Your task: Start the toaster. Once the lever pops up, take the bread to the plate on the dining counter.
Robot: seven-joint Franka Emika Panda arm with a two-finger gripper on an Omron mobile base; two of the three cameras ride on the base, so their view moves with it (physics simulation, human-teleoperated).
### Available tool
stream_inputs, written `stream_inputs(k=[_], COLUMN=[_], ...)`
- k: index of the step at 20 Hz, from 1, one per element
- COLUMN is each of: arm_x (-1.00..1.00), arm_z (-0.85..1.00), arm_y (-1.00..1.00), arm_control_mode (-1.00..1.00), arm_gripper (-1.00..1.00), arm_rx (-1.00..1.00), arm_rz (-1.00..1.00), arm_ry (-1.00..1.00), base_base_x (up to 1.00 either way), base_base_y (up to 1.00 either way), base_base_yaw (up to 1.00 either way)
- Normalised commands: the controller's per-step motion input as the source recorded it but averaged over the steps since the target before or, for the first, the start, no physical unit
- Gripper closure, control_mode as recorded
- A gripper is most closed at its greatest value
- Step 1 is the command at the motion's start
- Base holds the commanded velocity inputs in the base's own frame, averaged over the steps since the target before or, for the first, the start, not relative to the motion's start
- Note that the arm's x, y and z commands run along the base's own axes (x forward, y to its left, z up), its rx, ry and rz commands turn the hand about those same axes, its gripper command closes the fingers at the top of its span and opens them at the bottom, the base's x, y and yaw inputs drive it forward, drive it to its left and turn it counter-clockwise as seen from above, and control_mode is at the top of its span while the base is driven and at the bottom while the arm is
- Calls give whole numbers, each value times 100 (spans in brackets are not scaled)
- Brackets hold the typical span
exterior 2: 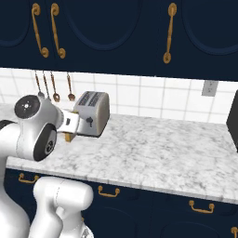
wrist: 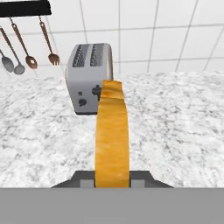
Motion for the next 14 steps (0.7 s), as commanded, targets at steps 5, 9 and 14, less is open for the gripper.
stream_inputs(k=[5,9,14], arm_x=[-68,-71,-54], arm_z=[37,41,34], arm_y=[-8,-14,-3], arm_control_mode=[-100,-100,-100], arm_gripper=[100,100,100], arm_rx=[0,0,0], arm_rz=[0,0,0], arm_ry=[0,0,0], base_base_x=[0,0,0], base_base_y=[0,0,0], base_base_yaw=[0,0,0])
